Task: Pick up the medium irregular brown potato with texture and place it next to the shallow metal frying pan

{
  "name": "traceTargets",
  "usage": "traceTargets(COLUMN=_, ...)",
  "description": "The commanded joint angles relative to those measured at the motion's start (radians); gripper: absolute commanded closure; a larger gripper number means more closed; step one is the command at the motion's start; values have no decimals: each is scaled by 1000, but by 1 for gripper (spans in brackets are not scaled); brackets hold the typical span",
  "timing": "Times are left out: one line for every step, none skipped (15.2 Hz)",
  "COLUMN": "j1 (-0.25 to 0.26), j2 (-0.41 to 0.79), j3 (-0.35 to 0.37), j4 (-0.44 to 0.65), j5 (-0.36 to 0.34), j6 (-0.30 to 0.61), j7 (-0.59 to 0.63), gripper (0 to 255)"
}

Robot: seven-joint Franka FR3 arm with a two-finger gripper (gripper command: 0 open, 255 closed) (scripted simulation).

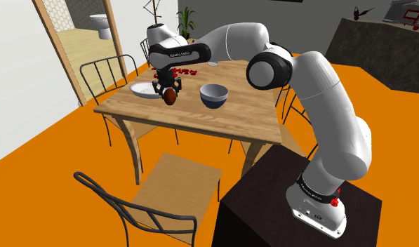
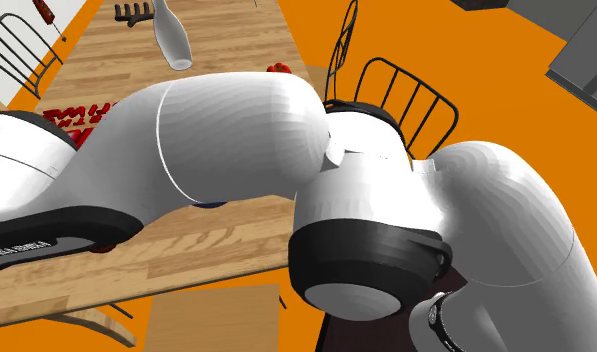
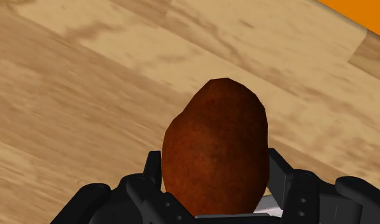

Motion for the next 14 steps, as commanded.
traceTargets(j1=-2, j2=1, j3=0, j4=-25, j5=-1, j6=26, j7=3, gripper=255)
traceTargets(j1=-3, j2=4, j3=-1, j4=-34, j5=-2, j6=38, j7=5, gripper=255)
traceTargets(j1=-3, j2=6, j3=-1, j4=-43, j5=-3, j6=49, j7=7, gripper=255)
traceTargets(j1=-3, j2=9, j3=-1, j4=-51, j5=-4, j6=60, j7=8, gripper=255)
traceTargets(j1=-4, j2=11, j3=-2, j4=-55, j5=-4, j6=66, j7=9, gripper=255)
traceTargets(j1=-4, j2=11, j3=-2, j4=-55, j5=-4, j6=66, j7=9, gripper=255)
traceTargets(j1=-4, j2=11, j3=-2, j4=-55, j5=-4, j6=66, j7=9, gripper=255)
traceTargets(j1=-4, j2=11, j3=-2, j4=-55, j5=-4, j6=66, j7=9, gripper=255)
traceTargets(j1=-4, j2=11, j3=-2, j4=-55, j5=-4, j6=66, j7=9, gripper=255)
traceTargets(j1=-4, j2=11, j3=-2, j4=-55, j5=-4, j6=66, j7=9, gripper=255)
traceTargets(j1=-4, j2=11, j3=-2, j4=-55, j5=-4, j6=66, j7=9, gripper=255)
traceTargets(j1=-4, j2=11, j3=-2, j4=-55, j5=-4, j6=66, j7=9, gripper=255)
traceTargets(j1=-4, j2=11, j3=-2, j4=-55, j5=-4, j6=66, j7=9, gripper=255)
traceTargets(j1=-4, j2=11, j3=-2, j4=-55, j5=-4, j6=66, j7=9, gripper=0)
